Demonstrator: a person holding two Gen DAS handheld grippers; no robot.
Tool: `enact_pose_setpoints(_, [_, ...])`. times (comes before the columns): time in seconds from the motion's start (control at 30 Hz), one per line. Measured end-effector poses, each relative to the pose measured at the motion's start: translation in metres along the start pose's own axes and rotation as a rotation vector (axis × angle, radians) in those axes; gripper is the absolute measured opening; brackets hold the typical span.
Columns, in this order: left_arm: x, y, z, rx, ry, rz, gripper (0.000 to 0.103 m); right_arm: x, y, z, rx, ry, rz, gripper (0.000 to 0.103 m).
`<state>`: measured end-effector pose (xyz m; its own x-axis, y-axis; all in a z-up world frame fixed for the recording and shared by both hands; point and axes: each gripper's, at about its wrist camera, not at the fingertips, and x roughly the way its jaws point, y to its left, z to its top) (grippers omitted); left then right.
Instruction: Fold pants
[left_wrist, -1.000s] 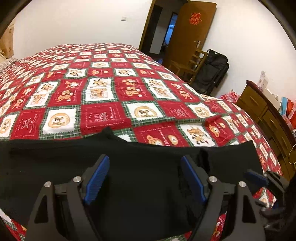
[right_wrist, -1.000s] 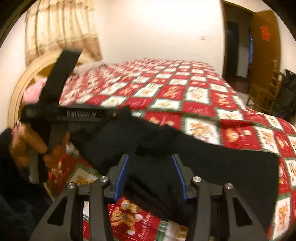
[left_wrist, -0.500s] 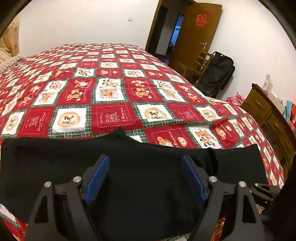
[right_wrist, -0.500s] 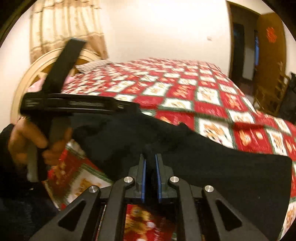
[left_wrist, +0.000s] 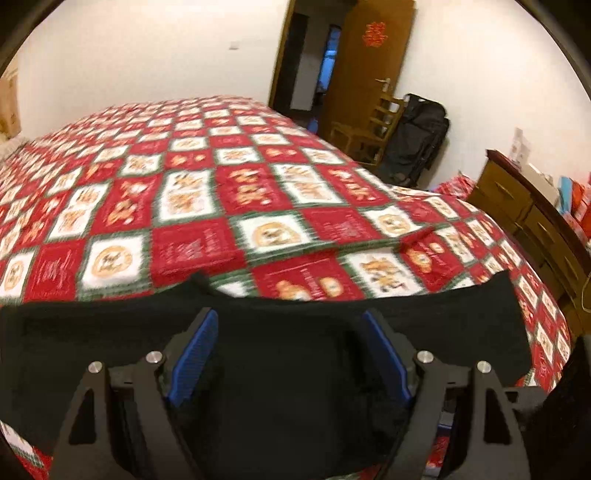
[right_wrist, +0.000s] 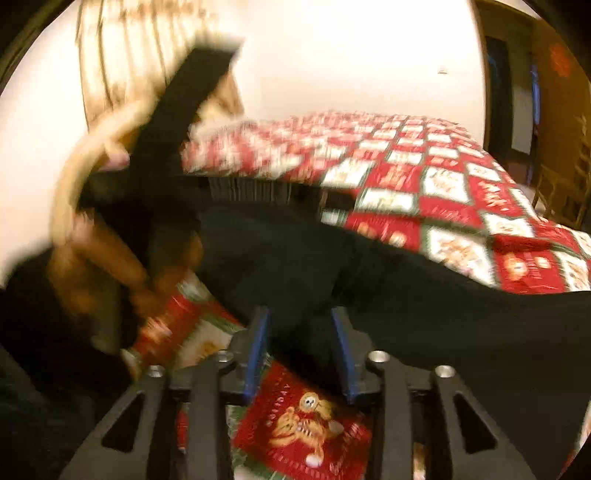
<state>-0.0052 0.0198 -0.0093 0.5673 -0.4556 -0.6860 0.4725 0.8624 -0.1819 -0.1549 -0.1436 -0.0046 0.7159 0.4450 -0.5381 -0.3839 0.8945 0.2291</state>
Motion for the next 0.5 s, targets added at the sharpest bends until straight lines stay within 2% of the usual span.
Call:
enact_pose_setpoints(0.07, [-0.002, -0.010, 0.004, 0.024, -0.017, -0.015, 0.082, -0.033, -0.021, 0.008, 0.069, -0.098, -0.033, 0.060])
enact_pose_setpoints(0.13, [-0.002, -0.019, 0.006, 0.034, -0.022, -0.036, 0.082, -0.060, -0.052, 0.012, 0.151, -0.148, -0.116, 0.060])
enact_pose_setpoints(0.17, [-0.001, -0.025, 0.008, 0.041, -0.021, -0.051, 0.082, -0.069, -0.071, 0.013, 0.185, -0.140, -0.202, 0.059])
enact_pose_setpoints(0.2, [0.000, -0.030, 0.008, 0.050, -0.021, -0.061, 0.082, -0.071, -0.082, 0.013, 0.200, -0.127, -0.260, 0.051])
enact_pose_setpoints(0.23, [0.001, -0.036, 0.008, 0.057, -0.020, -0.070, 0.082, -0.071, -0.095, 0.014, 0.216, -0.103, -0.325, 0.042])
enact_pose_setpoints(0.27, [0.003, -0.042, 0.007, 0.068, -0.016, -0.083, 0.082, -0.067, -0.109, 0.013, 0.231, -0.065, -0.356, 0.026])
enact_pose_setpoints(0.33, [0.006, -0.055, 0.004, 0.094, -0.008, -0.091, 0.082, -0.054, -0.121, 0.013, 0.230, -0.022, -0.375, 0.024])
enact_pose_setpoints(0.43, [0.019, -0.069, -0.005, 0.114, 0.018, -0.055, 0.082, -0.028, -0.131, 0.012, 0.194, 0.028, -0.426, 0.024])
enact_pose_setpoints(0.5, [0.030, -0.070, -0.009, 0.100, 0.050, -0.015, 0.082, -0.009, -0.146, 0.003, 0.207, 0.108, -0.536, 0.024])
